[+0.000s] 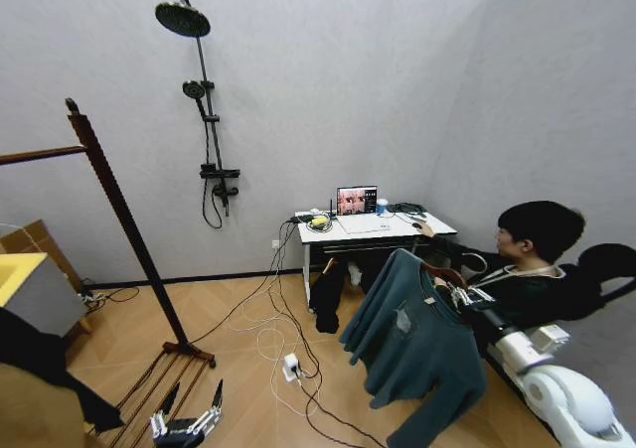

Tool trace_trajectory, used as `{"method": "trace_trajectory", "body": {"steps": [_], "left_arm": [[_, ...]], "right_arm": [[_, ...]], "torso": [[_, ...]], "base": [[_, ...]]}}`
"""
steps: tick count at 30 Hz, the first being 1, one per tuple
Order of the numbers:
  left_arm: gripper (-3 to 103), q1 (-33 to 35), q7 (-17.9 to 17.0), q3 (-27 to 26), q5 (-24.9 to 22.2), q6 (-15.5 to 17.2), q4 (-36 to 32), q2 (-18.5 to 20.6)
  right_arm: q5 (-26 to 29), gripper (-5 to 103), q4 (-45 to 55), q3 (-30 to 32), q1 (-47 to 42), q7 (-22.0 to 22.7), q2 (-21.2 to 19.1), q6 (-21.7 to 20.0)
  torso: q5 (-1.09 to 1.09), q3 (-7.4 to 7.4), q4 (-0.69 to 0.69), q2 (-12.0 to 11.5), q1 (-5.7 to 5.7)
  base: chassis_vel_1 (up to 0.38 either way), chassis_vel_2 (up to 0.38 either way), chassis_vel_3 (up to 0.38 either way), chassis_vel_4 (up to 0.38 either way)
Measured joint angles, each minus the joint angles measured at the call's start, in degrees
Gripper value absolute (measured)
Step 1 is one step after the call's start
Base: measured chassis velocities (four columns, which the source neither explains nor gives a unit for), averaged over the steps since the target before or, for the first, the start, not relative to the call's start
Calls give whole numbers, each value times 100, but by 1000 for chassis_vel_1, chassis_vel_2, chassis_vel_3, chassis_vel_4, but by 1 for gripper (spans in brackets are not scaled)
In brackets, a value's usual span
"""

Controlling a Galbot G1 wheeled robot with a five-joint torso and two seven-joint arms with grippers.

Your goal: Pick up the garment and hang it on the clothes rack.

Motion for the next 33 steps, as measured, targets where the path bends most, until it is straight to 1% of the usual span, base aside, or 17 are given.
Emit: {"method": "trace_trajectory", "body": {"steps": [17,33], "left_arm": [[100,0,0,0,0,0,0,0],[100,0,0,0,0,0,0,0]], "right_arm": [[-44,10,58,-5,-112,4,51,100],[-41,10,86,-15,-91,3,66,92]], "torso": [[0,-10,0,-20,-10],[0,-19,0,-37,-19]], "base": [[3,2,3,3],[90,81,87,84]]}}
